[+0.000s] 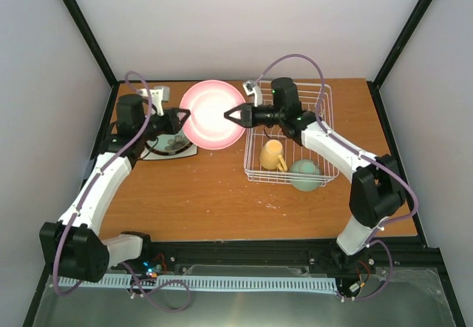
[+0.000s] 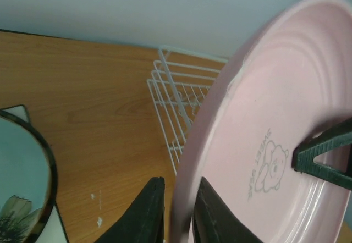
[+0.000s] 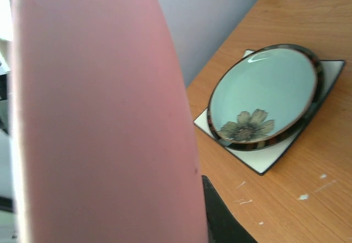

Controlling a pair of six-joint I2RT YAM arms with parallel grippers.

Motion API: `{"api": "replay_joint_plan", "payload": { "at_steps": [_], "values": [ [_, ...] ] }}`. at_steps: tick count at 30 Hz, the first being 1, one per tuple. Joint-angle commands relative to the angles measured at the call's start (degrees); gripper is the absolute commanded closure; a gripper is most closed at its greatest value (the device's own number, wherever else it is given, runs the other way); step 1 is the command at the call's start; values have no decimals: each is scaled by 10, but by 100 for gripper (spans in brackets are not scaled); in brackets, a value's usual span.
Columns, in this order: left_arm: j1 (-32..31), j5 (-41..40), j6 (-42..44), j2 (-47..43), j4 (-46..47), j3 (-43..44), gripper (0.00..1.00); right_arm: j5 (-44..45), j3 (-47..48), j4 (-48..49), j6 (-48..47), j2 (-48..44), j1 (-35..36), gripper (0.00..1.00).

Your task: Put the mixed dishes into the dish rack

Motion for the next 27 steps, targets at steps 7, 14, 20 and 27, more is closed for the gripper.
{"api": "replay_joint_plan", "payload": {
  "at_steps": [7,14,20,27],
  "values": [
    [-28,-104,41,6,-72,63,36,39,12,-2,-63,-81,36,97],
    [-28,-251,60,-77,-47,88,0,227,20,-83,-109,-120,31,97],
    [-28,-349,71,-176,-8,62,0,492,41,-179,-148,-141,24,97],
    [-28,-428,106,-217,-25,19,0,838,12,-266,-134,-195,-14,97]
  ]
}}
